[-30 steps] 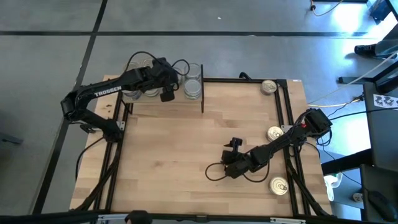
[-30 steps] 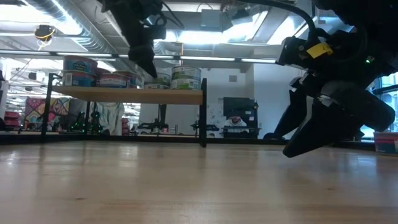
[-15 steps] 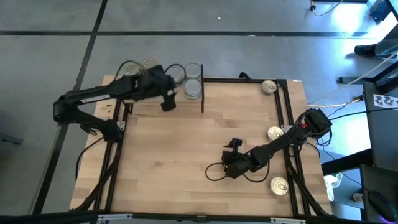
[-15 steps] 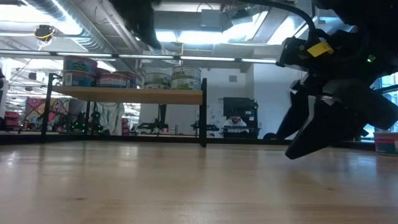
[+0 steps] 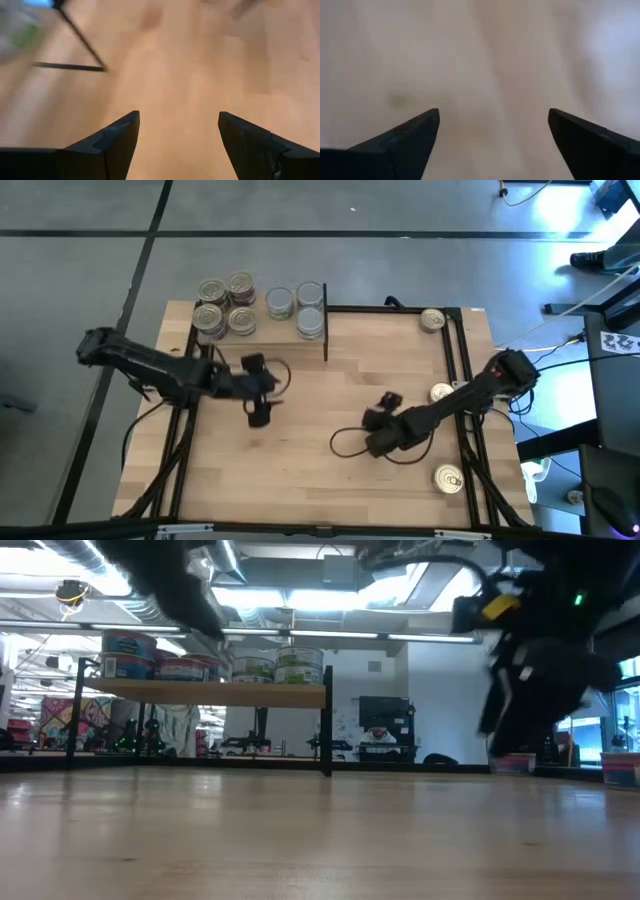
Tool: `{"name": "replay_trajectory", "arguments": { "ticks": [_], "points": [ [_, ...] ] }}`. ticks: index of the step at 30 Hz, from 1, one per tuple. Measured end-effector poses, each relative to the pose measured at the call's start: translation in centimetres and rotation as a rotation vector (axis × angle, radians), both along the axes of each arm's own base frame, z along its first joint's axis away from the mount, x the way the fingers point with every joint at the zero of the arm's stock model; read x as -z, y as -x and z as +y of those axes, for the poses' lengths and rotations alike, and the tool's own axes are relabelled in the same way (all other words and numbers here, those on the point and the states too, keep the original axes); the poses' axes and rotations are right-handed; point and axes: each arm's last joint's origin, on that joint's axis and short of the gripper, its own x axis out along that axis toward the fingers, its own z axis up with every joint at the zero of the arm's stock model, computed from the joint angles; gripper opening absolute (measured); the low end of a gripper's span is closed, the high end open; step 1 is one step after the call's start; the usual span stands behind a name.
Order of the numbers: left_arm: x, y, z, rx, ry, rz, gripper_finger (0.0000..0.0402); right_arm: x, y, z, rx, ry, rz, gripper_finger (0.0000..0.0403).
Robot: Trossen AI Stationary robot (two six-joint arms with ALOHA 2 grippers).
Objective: Stack canned seafood by type on shelf
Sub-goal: Stack the blue tuna can on top of the blue tuna can on the shelf
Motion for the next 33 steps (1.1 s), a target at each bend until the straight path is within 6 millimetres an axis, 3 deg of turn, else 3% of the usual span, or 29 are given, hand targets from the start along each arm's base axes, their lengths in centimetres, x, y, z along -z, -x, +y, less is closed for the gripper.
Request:
{"name": "replay_trajectory", "arguments": {
  "ticks": [6, 12, 17, 24, 33],
  "points": [
    [4.3, 0.3, -2.5, -0.042, 0.098, -0.072, 0.0269, -4.2, 3.7, -2.9, 0.213, 0.076, 0.169, 0.031],
    [6.3, 0.2, -3.6, -0.1, 0.092, -0.06, 0.0269, -5.6, 6.3, -6.1, 0.469, 0.103, 0.364, 0.0229],
    [7.3, -0.1, -4.0, -0.119, 0.091, -0.032, 0.0269, -4.0, 7.6, -8.3, 0.62, 0.038, 0.537, 0.0159],
    [7.8, -0.2, -4.2, -0.128, 0.095, -0.017, 0.0269, -1.1, 8.9, -10.3, 0.728, -0.028, 0.613, 0.0068],
    [7.8, -0.2, -4.2, -0.128, 0.095, -0.016, 0.0269, 1.3, 9.4, -11.2, 0.707, -0.144, 0.607, 0.0017]
  ]
}}
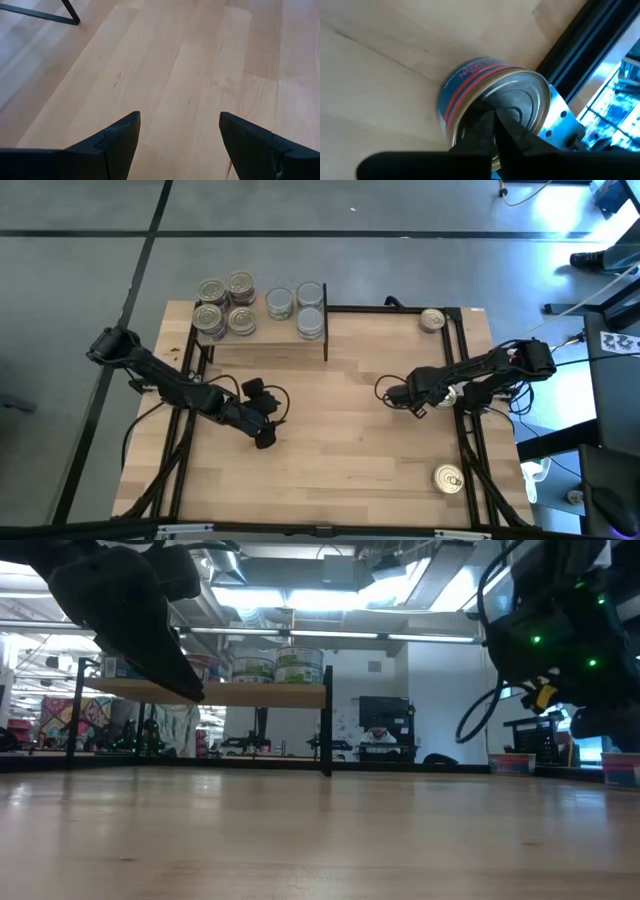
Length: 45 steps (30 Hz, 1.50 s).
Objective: Stack canned seafood by type on shelf
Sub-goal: Stack the blue tuna can on top of the blue tuna can on the shelf
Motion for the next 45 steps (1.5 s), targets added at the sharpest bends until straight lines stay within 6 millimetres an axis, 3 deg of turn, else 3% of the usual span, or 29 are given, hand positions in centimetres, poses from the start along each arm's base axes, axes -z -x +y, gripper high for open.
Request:
{"name": "replay_trajectory", "arguments": {
  "ticks": [3, 7, 12, 24, 36, 45],
  "points": [
    [0.0, 0.0, 0.0, 0.0, 0.0, -0.001, 0.0269, -0.2, -0.6, 0.1, -0.035, -0.016, -0.036, 0.0014],
    [0.0, 0.0, 0.0, -0.002, 0.0, -0.001, 0.0269, -1.3, -2.8, 0.9, -0.12, -0.034, -0.192, 0.0013],
    [-0.2, -0.2, 0.0, -0.006, 0.0, -0.023, 0.0269, -2.0, -5.9, 2.5, -0.209, -0.097, -0.478, 0.0012],
    [-0.5, -0.5, -0.1, 0.013, -0.003, -0.065, 0.0269, 0.7, -11.9, 5.9, -0.448, -0.145, -0.882, 0.0012],
    [-0.5, -0.5, -0.1, 0.016, -0.007, -0.062, 0.0269, 2.9, -15.3, 7.1, -0.572, -0.136, -1.119, 0.0012],
    [-0.9, -1.1, 0.4, -0.001, -0.015, -0.114, 0.0269, 1.7, -16.0, 7.4, -0.718, -0.126, -1.229, 0.0012]
  ]
}}
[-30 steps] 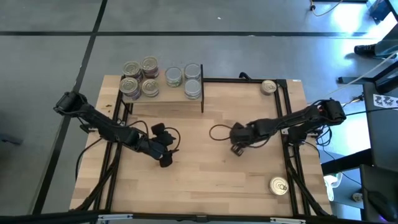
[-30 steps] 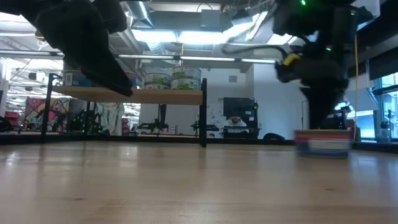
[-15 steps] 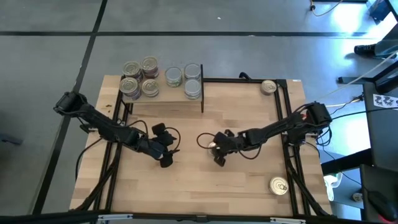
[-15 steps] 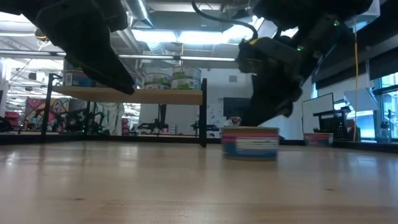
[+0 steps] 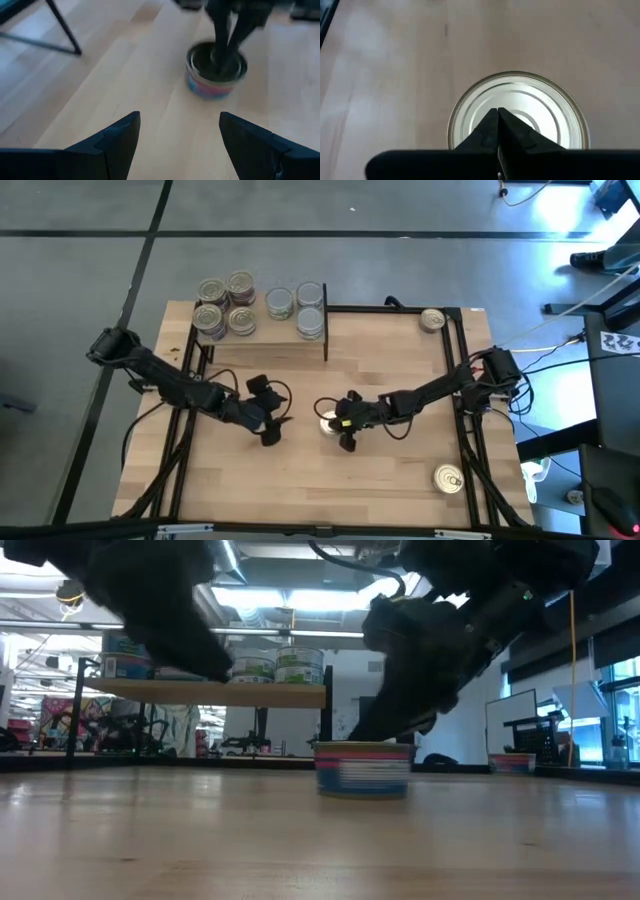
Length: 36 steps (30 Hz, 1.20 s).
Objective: Stack canned seafood by type on shelf
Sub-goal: Stack the blue tuna can on top of the blue tuna can on the shelf
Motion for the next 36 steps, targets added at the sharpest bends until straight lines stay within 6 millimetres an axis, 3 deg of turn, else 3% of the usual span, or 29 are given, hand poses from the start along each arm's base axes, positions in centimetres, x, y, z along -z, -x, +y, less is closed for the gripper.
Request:
{"name": "replay_trajectory", "arguments": {
  "ticks": [4, 8, 14, 20, 27, 36],
  "points": [
    [-0.6, -1.1, -0.2, 0.063, 0.022, -0.095, 0.0268, -2.6, 1.3, 0.6, -0.088, 0.013, -0.011, 0.0012],
    [0.2, -2.7, -0.9, 0.145, 0.001, -0.142, 0.0244, -4.6, 3.1, 1.2, -0.092, 0.092, 0.024, 0.0012],
    [1.5, -7.4, -1.6, 0.216, -0.028, -0.105, 0.0154, -5.6, 5.2, 2.6, -0.075, 0.193, 0.061, 0.0012],
    [2.6, -11.4, -1.4, 0.245, -0.008, -0.06, 0.007, -5.7, 5.5, 3.5, -0.074, 0.227, 0.049, 0.0012],
    [4.1, -12.3, -0.1, 0.205, -0.005, -0.023, 0.0026, -5.9, 5.3, 3.6, -0.077, 0.205, 0.019, 0.0012],
    [5.9, -13.1, -0.4, 0.257, 0.001, -0.035, 0.0002, -6.0, 5.1, 3.4, -0.073, 0.205, 0.011, 0.003]
  ]
}}
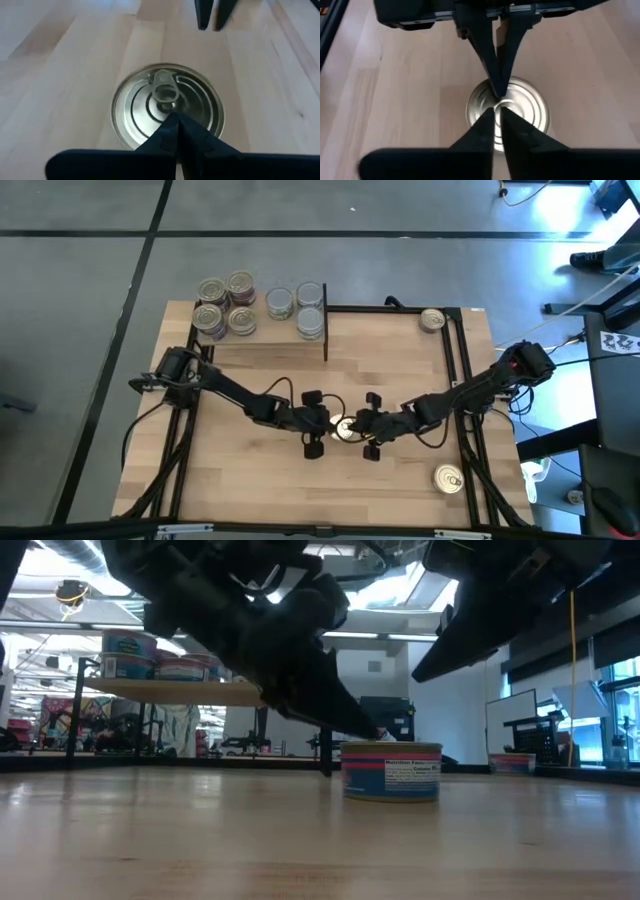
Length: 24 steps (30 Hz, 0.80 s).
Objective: Stack canned seafood by type on shelf
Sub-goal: Stack the blue tuna can on top of the blue tuna can on the shelf
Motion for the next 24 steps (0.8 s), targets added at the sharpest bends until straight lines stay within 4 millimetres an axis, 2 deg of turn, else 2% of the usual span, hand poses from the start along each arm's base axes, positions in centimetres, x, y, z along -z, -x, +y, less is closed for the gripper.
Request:
{"name": "replay_trajectory", "arguments": {
  "ticks": [3, 8, 12, 17, 24],
  "points": [
    [0.2, 0.0, 0.0, 0.0, -0.001, 0.003, 0.0003, 0.0, 0.1, 0.1, -0.01, -0.002, 0.004, 0.0079],
    [0.7, -0.1, 0.4, 0.002, -0.021, 0.015, 0.0002, 0.0, 0.1, 0.1, -0.031, 0.021, 0.007, 0.0182],
    [1.4, -0.3, 0.5, -0.005, -0.028, 0.013, 0.0003, 0.0, 0.1, 0.0, -0.016, 0.039, 0.003, 0.0237],
    [2.4, -0.5, 0.4, -0.003, -0.039, 0.03, 0.0002, 0.1, 0.1, 0.0, -0.013, 0.043, 0.011, 0.0269],
    [3.2, -0.1, 0.5, -0.003, -0.033, 0.015, 0.0002, 0.8, 0.7, 0.2, -0.151, 0.147, 0.06, 0.0273]
  ]
}}
